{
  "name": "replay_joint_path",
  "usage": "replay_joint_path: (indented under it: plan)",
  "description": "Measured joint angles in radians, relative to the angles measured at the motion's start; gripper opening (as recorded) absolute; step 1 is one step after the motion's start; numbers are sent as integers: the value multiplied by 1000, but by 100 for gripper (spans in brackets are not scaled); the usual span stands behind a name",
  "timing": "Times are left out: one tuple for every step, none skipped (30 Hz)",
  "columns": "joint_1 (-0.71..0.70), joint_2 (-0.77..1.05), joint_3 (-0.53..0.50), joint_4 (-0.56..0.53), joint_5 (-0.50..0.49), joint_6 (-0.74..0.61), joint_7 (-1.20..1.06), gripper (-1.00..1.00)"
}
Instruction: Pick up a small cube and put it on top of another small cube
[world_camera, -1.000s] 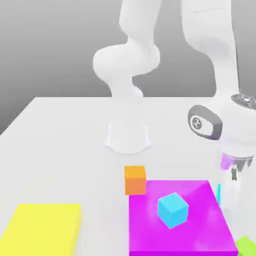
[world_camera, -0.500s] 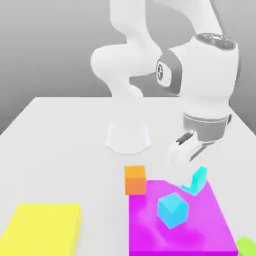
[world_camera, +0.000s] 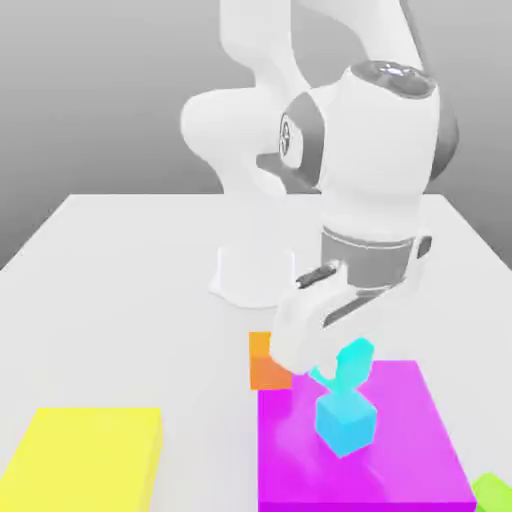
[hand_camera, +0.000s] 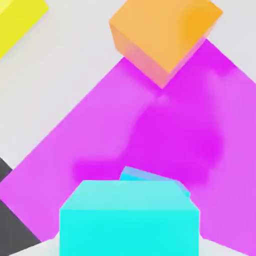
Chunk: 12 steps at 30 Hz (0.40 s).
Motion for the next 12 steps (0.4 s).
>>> replay_joint_path:
  plan:
    - [5, 6, -6, -1, -2, 5, 1, -100]
    - [7, 12, -8, -2, -2, 10, 2, -100]
    - [8, 17, -10, -3, -2, 16, 2, -100]
    - [9, 23, -11, -4, -1, 21, 1, -100]
    - [11, 28, -12, -5, 0, 26, 0, -100]
    - [13, 34, -13, -6, 2, 31, -2, -100]
    - [14, 39, -13, -7, 5, 37, -4, -100]
    - [14, 43, -14, -8, 9, 42, -7, -100]
    - [15, 48, -14, -9, 13, 48, -10, -100]
    - [15, 52, -14, -10, 18, 53, -13, -100]
    - [16, 56, -14, -11, 23, 59, -17, -100]
    - [16, 60, -14, -12, 30, 64, -22, -100]
